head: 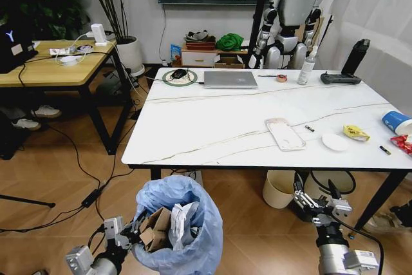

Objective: Pick up the trash bin and place the trash from the table into it.

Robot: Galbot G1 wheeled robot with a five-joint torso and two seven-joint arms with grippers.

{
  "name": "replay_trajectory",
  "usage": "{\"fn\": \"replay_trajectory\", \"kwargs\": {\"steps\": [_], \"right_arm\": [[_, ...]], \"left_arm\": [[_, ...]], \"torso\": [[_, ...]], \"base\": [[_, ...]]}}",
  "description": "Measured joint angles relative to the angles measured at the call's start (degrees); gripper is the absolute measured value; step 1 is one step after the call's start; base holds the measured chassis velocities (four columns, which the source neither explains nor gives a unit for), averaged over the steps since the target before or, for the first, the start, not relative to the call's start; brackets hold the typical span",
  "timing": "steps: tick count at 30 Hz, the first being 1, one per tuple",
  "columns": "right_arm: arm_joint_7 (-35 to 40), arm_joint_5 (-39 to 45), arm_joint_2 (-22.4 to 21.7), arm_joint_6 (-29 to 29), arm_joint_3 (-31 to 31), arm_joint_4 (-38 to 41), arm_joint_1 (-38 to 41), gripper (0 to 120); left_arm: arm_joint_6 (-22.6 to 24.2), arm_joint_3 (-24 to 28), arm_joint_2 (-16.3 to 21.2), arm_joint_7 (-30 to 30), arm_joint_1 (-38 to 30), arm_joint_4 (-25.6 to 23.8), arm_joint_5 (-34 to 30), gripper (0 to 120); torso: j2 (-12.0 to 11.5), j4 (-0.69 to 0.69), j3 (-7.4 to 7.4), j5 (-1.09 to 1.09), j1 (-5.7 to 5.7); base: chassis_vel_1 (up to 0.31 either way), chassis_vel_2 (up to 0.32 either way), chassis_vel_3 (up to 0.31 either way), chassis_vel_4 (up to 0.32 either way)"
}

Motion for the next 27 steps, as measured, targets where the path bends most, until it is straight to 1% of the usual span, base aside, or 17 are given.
{"fn": "replay_trajectory", "kwargs": {"steps": [11, 18, 27], "right_arm": [[0.0, 0.76, 0.06, -0.06, -0.09, 0.23, -0.03, 100], [-1.6, -0.29, 0.48, 1.58, 0.05, -0.63, -0.05, 100], [-1.7, 0.24, 0.9, 1.59, -0.12, -0.75, -0.16, 100]], "left_arm": [[-0.21, 0.05, -0.21, 0.2, 0.46, -0.28, 0.42, 0], [-0.27, 0.06, -0.07, 0.28, 0.56, -0.35, 0.48, 0], [-0.27, 0.2, 0.0, 0.28, 0.73, -0.38, 0.56, 0]], "torso": [[0.0, 0.0, 0.0, 0.01, 0.0], [0.0, 0.0, 0.0, 0.01, 0.0], [0.0, 0.0, 0.0, 0.01, 0.0]], "base": [[0.0, 0.0, 0.0, 0.0], [0.0, 0.0, 0.0, 0.0], [0.0, 0.0, 0.0, 0.0]]}}
